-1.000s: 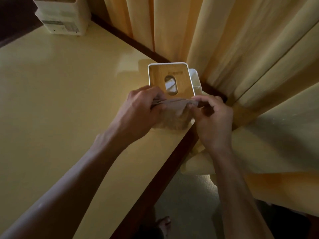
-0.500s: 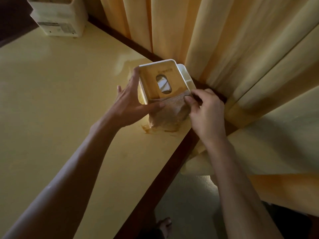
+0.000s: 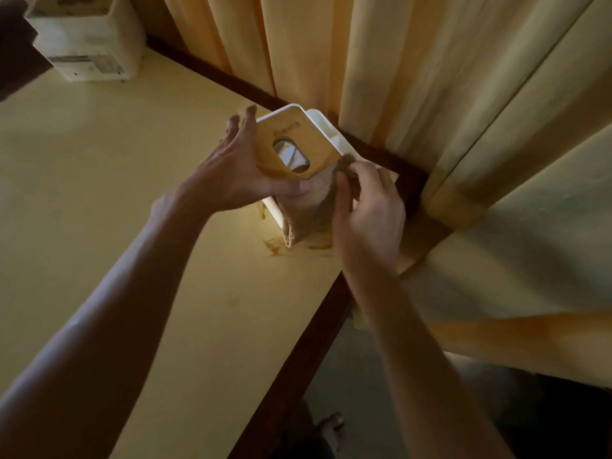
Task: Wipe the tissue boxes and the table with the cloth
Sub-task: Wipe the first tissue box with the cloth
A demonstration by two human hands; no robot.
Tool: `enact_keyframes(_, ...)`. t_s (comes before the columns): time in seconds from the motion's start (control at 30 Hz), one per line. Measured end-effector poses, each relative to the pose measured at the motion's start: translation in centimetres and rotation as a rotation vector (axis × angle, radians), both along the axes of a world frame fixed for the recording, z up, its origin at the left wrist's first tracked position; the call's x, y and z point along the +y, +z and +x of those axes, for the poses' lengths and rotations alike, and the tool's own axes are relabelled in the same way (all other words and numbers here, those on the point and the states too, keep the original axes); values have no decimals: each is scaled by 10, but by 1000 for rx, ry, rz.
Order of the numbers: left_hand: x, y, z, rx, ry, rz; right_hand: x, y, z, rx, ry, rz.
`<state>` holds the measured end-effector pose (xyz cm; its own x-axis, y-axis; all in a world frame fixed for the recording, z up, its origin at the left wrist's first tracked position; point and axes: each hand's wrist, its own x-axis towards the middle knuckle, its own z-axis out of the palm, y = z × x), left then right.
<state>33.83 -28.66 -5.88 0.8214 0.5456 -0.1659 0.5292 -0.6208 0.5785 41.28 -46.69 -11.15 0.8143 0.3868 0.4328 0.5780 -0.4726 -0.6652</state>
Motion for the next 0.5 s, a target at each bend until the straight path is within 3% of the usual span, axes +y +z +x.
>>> enact_keyframes(0.17,-26,-2,-13,-25,141,15,25,-6,-51,195,-113,294)
enact_keyframes(0.37,-52,5,-49,81,312,2,29,-13,-58,315,-6,401)
enact_keyframes(0.43,-50,10,-47,81,271,85,27,-16,-62,363,43,448)
enact_keyframes(0.5,-45,13,-33,-46,122,198,26,-24,-67,389,69,502)
